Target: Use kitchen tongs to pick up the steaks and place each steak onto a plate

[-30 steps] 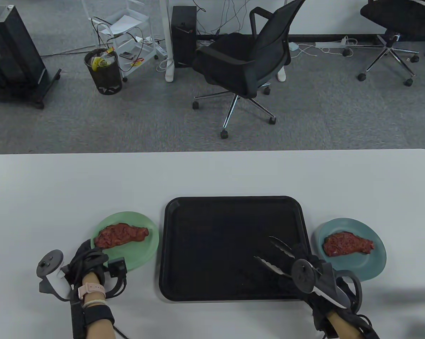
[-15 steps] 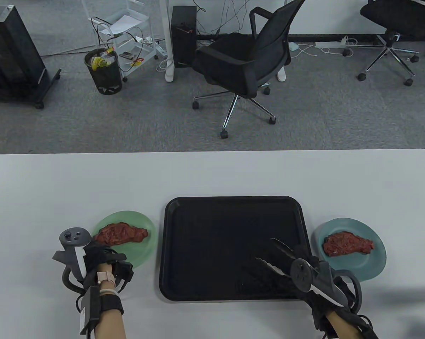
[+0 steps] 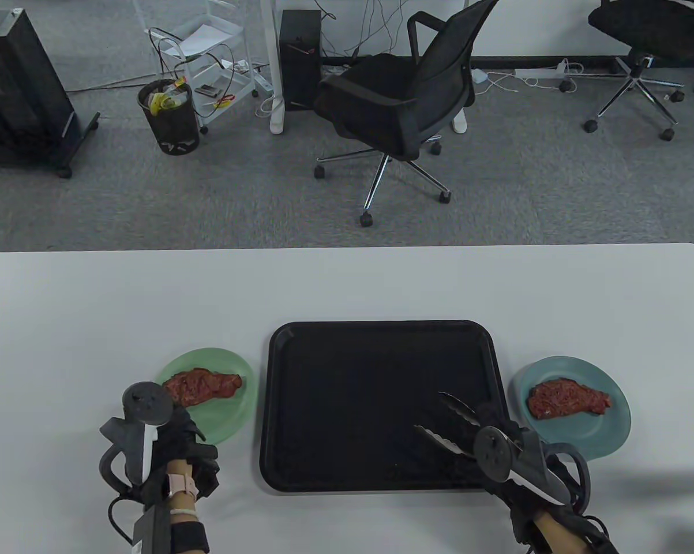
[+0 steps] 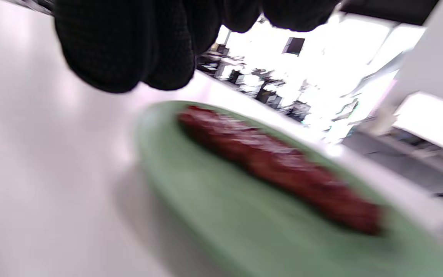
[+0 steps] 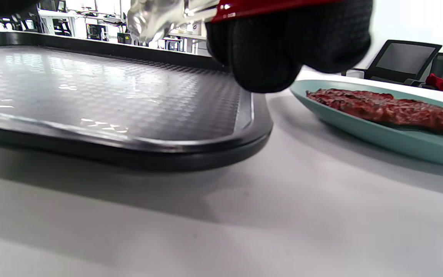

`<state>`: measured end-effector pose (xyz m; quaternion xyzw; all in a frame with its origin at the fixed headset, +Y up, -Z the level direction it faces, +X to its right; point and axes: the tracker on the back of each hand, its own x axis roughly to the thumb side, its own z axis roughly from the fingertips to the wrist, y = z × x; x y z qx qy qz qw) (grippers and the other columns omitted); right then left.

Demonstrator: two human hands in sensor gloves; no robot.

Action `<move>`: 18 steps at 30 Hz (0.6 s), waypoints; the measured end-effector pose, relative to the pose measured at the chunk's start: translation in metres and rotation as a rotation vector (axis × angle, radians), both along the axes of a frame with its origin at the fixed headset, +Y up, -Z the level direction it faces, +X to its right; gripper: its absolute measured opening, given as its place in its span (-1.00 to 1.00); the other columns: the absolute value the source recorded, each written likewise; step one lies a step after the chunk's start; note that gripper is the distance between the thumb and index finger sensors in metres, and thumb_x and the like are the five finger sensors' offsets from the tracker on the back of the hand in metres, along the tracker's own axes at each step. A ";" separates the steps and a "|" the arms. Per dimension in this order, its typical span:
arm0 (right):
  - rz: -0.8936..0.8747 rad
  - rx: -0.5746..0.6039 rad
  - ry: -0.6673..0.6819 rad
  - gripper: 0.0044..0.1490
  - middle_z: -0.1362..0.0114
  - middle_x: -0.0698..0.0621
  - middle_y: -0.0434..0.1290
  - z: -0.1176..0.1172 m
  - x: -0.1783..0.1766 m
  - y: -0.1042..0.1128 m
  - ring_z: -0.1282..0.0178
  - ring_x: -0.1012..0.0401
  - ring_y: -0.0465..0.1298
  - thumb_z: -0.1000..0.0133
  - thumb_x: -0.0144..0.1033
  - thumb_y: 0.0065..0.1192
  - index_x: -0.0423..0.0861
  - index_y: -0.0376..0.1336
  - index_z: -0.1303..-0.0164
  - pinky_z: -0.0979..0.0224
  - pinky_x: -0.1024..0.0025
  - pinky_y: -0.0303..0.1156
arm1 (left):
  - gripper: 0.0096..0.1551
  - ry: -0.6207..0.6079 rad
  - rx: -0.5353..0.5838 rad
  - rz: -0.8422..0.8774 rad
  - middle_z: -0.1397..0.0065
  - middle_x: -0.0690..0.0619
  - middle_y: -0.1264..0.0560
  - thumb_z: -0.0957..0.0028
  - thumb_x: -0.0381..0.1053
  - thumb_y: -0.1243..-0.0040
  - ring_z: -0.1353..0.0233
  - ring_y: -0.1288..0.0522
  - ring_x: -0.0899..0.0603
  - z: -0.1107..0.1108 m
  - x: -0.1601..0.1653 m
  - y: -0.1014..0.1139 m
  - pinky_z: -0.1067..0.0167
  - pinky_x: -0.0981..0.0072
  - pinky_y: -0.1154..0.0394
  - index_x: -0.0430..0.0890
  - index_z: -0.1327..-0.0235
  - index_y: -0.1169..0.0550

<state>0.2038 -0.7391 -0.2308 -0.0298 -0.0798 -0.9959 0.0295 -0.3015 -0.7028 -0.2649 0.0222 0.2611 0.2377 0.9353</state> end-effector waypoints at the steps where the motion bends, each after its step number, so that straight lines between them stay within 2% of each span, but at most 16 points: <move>1: -0.008 -0.001 0.001 0.29 -0.44 -0.21 0.29 0.001 0.000 0.001 -0.16 -0.06 0.48 0.20 0.46 0.04 -0.05 -0.18 -0.60 -0.23 -0.01 0.42 | -0.23 -0.043 0.058 0.071 -0.33 -0.24 -0.39 0.06 0.06 -0.11 -0.07 -0.58 -0.31 0.001 0.013 0.002 0.20 0.22 -0.67 -0.09 -0.47 -0.27; 4: -0.015 0.010 0.004 0.29 -0.44 -0.21 0.29 0.005 0.000 0.004 -0.16 -0.06 0.48 0.20 0.46 0.04 -0.05 -0.18 -0.60 -0.23 -0.01 0.42 | -0.23 -0.187 0.203 0.257 -0.32 -0.26 -0.38 0.05 0.06 -0.11 -0.07 -0.57 -0.33 0.002 0.055 0.006 0.19 0.20 -0.66 -0.10 -0.47 -0.27; 9: -0.054 0.023 -0.004 0.29 -0.44 -0.21 0.29 0.009 0.003 0.009 -0.16 -0.06 0.48 0.20 0.46 0.05 -0.05 -0.18 -0.60 -0.23 -0.01 0.42 | -0.22 -0.333 0.282 0.446 -0.32 -0.25 -0.39 0.05 0.09 -0.11 -0.06 -0.57 -0.32 0.012 0.127 0.007 0.21 0.22 -0.67 -0.08 -0.48 -0.27; 13: -0.076 0.024 -0.016 0.30 -0.44 -0.22 0.29 0.011 0.005 0.011 -0.16 -0.06 0.47 0.20 0.46 0.05 -0.06 -0.18 -0.60 -0.23 -0.01 0.42 | -0.23 -0.424 0.260 0.560 -0.31 -0.25 -0.40 0.04 0.08 -0.11 -0.05 -0.58 -0.32 0.015 0.166 -0.009 0.22 0.21 -0.67 -0.09 -0.47 -0.29; 16: -0.063 0.032 -0.017 0.30 -0.44 -0.22 0.29 0.010 0.004 0.010 -0.17 -0.06 0.47 0.20 0.46 0.05 -0.06 -0.18 -0.60 -0.23 -0.01 0.42 | -0.23 -0.486 0.186 0.527 -0.32 -0.26 -0.38 0.03 0.08 -0.10 -0.06 -0.57 -0.33 0.012 0.177 -0.013 0.21 0.20 -0.66 -0.10 -0.48 -0.28; 18: -0.054 0.033 -0.028 0.30 -0.44 -0.22 0.29 0.009 0.004 0.009 -0.17 -0.07 0.47 0.20 0.46 0.05 -0.06 -0.18 -0.60 -0.23 -0.02 0.42 | -0.23 -0.495 0.192 0.487 -0.32 -0.25 -0.39 0.04 0.08 -0.10 -0.06 -0.57 -0.32 0.012 0.178 -0.012 0.22 0.21 -0.67 -0.10 -0.47 -0.29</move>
